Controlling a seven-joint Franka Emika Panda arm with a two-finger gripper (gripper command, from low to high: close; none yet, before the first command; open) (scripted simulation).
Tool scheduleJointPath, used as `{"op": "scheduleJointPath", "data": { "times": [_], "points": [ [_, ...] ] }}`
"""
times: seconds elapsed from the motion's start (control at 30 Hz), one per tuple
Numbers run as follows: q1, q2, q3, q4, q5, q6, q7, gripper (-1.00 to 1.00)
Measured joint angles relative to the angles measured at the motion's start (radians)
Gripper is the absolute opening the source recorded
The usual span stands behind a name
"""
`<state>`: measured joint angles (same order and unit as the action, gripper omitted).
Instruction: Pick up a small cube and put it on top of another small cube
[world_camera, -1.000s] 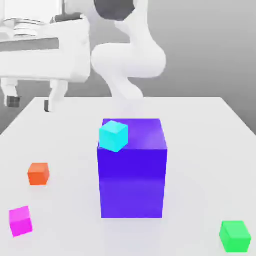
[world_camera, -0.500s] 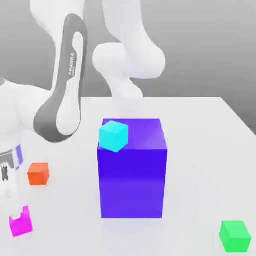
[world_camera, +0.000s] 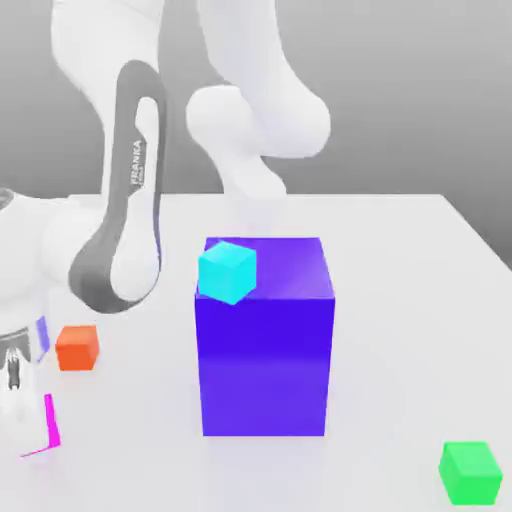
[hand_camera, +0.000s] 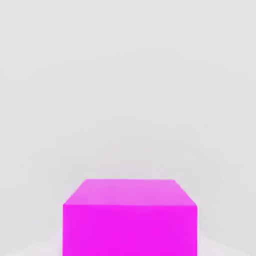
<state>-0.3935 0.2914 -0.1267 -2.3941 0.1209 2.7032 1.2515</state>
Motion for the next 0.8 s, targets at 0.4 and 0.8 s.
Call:
{"op": "scheduleJointPath", "data": {
  "times": [0.4, 0.8],
  "points": [
    [0.304, -0.077, 0.295, 0.041, -0.101, -0.091, -0.092, -1.00],
    [0.580, 0.086, 0.405, 0.085, -0.339, -0.035, -0.052, 1.00]
  ]
}}
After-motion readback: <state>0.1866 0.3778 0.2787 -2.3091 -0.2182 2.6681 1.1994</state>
